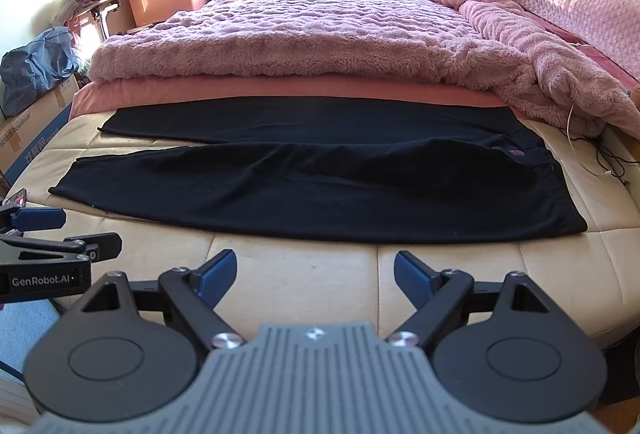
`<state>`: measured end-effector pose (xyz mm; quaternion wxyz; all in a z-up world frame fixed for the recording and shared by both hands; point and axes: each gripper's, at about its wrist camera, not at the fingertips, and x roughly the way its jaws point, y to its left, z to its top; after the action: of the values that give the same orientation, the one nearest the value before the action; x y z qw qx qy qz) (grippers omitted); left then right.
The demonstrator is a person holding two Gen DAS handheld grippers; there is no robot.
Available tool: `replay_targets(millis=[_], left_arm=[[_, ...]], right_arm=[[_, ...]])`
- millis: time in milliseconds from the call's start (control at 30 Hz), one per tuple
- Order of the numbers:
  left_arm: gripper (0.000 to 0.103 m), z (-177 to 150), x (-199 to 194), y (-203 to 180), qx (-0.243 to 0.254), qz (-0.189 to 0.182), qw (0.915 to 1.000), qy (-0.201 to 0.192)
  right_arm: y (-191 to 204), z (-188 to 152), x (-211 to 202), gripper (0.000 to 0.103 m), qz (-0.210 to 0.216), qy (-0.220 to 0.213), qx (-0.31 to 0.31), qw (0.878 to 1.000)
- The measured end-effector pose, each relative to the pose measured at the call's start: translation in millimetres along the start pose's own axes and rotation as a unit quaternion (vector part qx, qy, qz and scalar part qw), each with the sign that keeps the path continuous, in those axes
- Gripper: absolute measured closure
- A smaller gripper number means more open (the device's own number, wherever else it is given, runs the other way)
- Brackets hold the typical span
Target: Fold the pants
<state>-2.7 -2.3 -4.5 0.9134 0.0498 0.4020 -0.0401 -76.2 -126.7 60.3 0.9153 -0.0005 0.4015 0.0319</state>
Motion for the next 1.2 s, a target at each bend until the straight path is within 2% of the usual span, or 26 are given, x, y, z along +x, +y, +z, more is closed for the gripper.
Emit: replay_targets(millis=[133,333,433,467,567,633,700,800,933,1000,1067,1100,1200], left_arm=[[0.014,1.8,0.7,5.0,-0.002,-0.004,1.0,0.0],[0.014,9.5,1.5,33.1,-0.043,-0.043,0.9979,-0.021],[0.015,13.8,3.8,49.0,-0.046,-0.031,0.9975,-0.043],[0.016,15.8,6.3,54.2,-0.04,-0.021,0.9978,-0.049],[0.031,22.3,15.9,64.4,-0.001,0.01,0.9979,-0.063],[0.043,23.8,25.7,70.1,0.043,0.022,0.9964,-0.07],[0.044,22.0,38.7,74.7,0.111,0.028,0.9908,-0.072],[0.044,13.0,61.4,80.6,0.219,0.03,0.9736,-0.056],[0.044,-6.7,97.1,92.0,0.332,0.028,0.9428,0.013],[0.047,-19.2,115.1,98.2,0.382,0.043,0.9219,0.047],[0.048,-31.2,132.0,104.6,0.421,0.068,0.9014,0.074],[0.049,-34.8,141.0,108.0,0.434,0.082,0.893,0.084],[0.052,-37.7,157.9,119.8,0.44,0.105,0.8868,0.096]], right_arm=[[-3.4,1.1,0.3,0.021,0.002,-0.001,0.005,1.0],[-18.6,6.5,1.4,0.021,0.014,-0.022,0.007,1.0],[-33.9,13.2,5.7,0.021,0.023,-0.042,-0.005,0.999],[-40.5,16.2,7.2,0.021,0.023,-0.051,-0.009,0.998],[-62.6,26.6,14.5,0.021,0.014,-0.076,-0.041,0.996],[-78.2,33.0,22.4,0.021,0.002,-0.087,-0.069,0.994],[-94.6,38.4,32.8,0.021,-0.006,-0.09,-0.096,0.991],[-122.0,44.8,55.1,0.023,-0.019,-0.08,-0.135,0.987],[-156.1,48.2,88.0,0.049,-0.028,-0.022,-0.185,0.982],[-173.4,46.7,105.3,0.055,-0.031,0.009,-0.199,0.979],[-189.3,42.0,122.8,0.068,-0.038,0.04,-0.209,0.976],[-195.4,37.1,129.2,0.068,-0.041,0.052,-0.21,0.975],[-217.9,34.1,149.6,0.069,-0.062,0.08,-0.218,0.971]])
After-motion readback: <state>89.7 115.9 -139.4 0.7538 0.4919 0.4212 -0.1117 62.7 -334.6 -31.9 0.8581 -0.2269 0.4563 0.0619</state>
